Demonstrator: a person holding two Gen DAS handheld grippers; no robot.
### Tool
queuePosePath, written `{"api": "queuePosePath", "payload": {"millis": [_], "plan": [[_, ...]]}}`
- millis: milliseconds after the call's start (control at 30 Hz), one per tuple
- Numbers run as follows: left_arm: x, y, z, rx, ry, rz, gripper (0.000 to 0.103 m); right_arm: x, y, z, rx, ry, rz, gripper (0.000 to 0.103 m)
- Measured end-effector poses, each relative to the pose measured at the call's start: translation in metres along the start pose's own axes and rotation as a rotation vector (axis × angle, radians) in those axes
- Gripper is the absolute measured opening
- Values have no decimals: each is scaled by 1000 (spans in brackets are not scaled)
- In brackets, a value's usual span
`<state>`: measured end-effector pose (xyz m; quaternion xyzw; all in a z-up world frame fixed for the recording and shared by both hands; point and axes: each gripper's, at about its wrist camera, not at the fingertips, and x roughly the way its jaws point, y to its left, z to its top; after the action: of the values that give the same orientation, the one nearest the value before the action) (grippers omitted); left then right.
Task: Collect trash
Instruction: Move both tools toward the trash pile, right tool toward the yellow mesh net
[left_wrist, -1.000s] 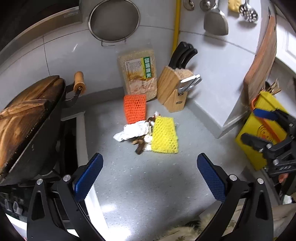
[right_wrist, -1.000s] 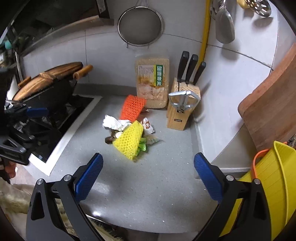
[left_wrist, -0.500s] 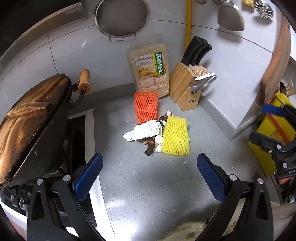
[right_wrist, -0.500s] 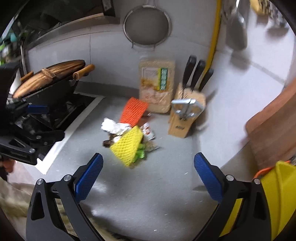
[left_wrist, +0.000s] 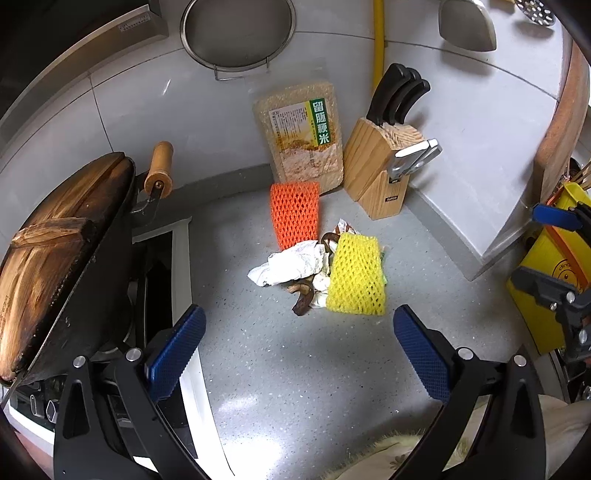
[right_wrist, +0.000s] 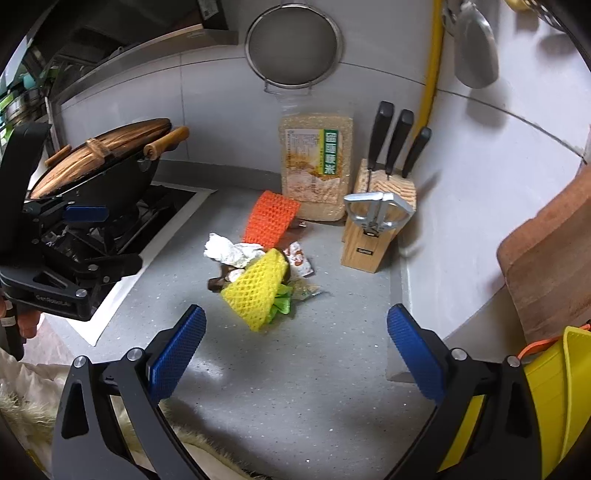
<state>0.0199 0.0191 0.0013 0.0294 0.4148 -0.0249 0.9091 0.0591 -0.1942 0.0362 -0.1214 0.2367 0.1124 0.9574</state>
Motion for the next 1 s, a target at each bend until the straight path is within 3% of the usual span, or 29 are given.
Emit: {"api": "queuePosePath", "payload": {"millis": [500, 733, 1000], "plan": [[13, 6, -5, -5, 57, 37, 99, 39, -2, 4, -6, 51, 49, 96], [10, 10, -5, -9, 50, 58, 99, 67, 5, 16, -12, 70, 155, 94], [6, 17, -6, -27, 38, 75, 99, 74, 9, 22, -51, 63, 133, 94]]}}
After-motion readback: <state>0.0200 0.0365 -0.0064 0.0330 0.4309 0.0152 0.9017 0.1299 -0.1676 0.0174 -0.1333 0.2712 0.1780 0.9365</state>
